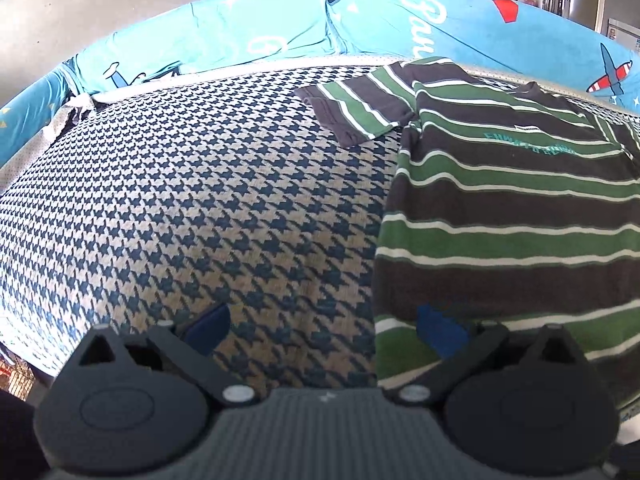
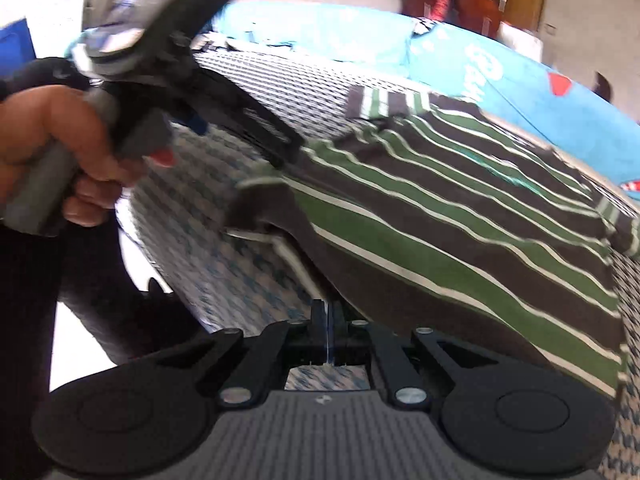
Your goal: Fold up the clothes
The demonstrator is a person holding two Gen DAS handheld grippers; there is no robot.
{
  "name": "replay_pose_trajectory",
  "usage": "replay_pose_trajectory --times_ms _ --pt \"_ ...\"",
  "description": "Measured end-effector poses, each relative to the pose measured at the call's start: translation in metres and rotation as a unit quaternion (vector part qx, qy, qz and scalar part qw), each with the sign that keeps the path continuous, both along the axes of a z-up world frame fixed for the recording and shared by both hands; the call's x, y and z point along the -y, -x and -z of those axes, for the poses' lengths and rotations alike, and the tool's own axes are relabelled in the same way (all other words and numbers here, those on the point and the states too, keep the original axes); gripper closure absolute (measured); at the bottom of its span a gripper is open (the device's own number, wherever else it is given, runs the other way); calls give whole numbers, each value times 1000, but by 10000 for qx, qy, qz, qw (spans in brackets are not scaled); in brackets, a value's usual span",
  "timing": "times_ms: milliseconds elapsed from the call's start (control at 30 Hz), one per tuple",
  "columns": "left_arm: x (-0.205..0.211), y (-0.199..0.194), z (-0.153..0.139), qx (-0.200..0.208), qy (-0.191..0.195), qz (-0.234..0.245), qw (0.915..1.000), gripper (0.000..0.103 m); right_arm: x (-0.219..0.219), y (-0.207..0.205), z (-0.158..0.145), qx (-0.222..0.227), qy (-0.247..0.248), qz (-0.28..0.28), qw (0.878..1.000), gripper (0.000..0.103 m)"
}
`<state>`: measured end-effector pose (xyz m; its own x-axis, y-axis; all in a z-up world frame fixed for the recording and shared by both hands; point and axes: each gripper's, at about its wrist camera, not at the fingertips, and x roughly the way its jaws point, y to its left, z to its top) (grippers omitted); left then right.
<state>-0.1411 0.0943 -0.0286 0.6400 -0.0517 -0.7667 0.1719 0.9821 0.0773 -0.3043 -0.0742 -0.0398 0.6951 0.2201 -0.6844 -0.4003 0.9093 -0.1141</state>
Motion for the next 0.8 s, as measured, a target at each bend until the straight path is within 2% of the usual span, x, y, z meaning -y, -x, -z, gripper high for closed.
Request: replay_pose_trajectory --times_ms 333,567,633,700,800 --pt "-9 0 -4 41 75 -120 9999 0 -42 -19 -3 179 -36 -650 9977 99" --pt "-21 -1 -7 53 159 -262 9995 0 -75 -35 8 268 153 -1005 9945 97" --pt "-25 -2 -8 41 196 -289 9994 0 -82 -39 11 342 271 -1016 9939 93" --pt "-26 -2 -8 40 214 -305 9993 0 -88 -43 15 413 413 -1025 9930 81" --pt "-28 -1 -9 39 238 -329 9992 0 -99 -46 24 548 723 -1056 9903 75"
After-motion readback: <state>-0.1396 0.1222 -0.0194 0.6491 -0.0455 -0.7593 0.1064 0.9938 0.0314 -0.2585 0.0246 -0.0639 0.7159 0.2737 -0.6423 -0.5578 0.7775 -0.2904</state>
